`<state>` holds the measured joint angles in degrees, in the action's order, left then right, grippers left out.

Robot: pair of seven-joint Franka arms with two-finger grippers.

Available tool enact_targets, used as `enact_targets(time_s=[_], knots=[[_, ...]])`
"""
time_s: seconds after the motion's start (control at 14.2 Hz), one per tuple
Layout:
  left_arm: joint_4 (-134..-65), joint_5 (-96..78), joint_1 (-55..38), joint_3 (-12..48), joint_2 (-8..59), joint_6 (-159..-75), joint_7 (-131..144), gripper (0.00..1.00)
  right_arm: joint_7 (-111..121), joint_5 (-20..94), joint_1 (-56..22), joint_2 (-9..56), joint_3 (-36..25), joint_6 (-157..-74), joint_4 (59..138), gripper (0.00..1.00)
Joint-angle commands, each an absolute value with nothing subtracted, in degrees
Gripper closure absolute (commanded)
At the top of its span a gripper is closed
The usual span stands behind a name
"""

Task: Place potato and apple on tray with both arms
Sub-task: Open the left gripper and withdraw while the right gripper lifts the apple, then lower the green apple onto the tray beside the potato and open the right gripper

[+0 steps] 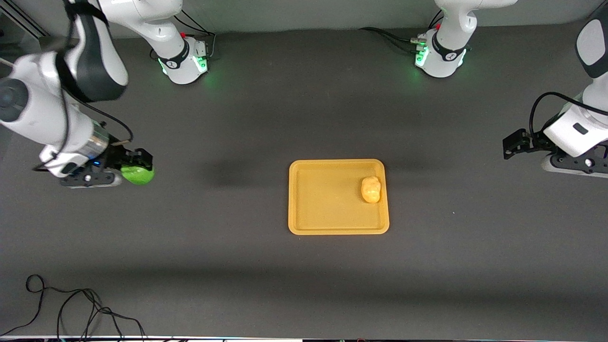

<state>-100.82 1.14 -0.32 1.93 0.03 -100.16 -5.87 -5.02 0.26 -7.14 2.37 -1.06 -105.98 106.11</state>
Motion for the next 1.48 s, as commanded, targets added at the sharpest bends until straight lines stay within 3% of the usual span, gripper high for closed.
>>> enact_targets(time_s=[0.0, 0.28, 0.7, 0.98, 1.41], knots=[[-102.13, 1.58, -0.18, 2.28, -3.33, -95.99, -6.77, 0.0, -9.38, 0.26, -10.44, 9.3, -0.27, -100.64, 93.46, 0.53], [-102.13, 1.67, -0.53, 2.46, -3.43, -95.89, -6.77, 0.0, -24.48, 0.35, -21.95, 17.29, -0.18, -98.54, 81.25, 0.53], [-101.87, 1.58, -0.18, 2.37, -2.55, -96.94, -6.59, 0.0, -46.11, 0.35, -38.47, 39.44, 0.7, -92.37, 53.03, 0.54], [-101.51, 4.82, -0.88, 3.16, -3.77, -95.89, -3.71, 0.0, -48.16, 0.26, -45.6, 43.76, 0.7, -97.98, 50.89, 0.54], [-101.43, 4.84, -0.35, 2.9, -4.57, -96.85, -1.49, 0.0, -47.99, -0.53, -47.11, 54.47, 0.27, -109.66, 51.07, 0.54]])
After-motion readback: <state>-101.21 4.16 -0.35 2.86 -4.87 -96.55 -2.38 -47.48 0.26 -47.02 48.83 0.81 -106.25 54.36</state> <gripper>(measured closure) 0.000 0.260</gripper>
